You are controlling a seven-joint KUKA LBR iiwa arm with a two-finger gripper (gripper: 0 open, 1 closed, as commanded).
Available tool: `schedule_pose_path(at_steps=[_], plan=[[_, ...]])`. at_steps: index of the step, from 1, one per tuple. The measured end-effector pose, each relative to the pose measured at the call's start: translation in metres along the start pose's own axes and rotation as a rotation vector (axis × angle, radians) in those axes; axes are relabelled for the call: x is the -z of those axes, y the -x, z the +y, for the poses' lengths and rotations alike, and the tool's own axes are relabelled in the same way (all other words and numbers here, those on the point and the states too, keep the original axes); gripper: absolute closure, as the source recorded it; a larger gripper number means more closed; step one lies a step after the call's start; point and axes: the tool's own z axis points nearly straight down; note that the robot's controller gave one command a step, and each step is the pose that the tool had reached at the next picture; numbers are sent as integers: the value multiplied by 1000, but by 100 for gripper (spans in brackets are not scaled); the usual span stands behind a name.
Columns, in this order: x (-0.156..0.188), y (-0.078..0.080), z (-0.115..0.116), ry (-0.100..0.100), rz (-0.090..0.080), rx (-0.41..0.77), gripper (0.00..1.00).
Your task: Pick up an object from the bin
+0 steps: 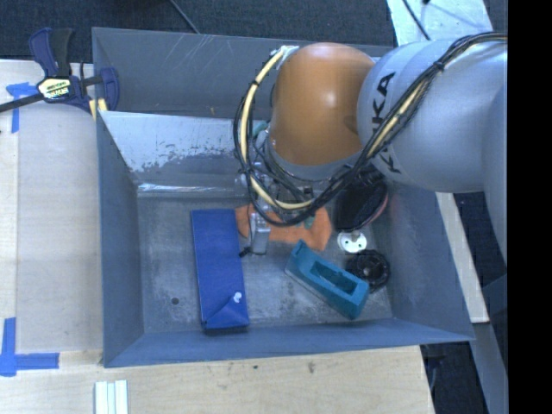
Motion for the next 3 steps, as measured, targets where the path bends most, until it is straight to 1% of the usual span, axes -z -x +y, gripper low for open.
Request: schedule_pose_path(at_steps=[1, 2, 3], plan=[[5, 2, -1, 1, -9, -3, 0], [-73, 39, 24, 3, -15, -62, 0], [-67, 38, 27, 2, -8, -245, 0]])
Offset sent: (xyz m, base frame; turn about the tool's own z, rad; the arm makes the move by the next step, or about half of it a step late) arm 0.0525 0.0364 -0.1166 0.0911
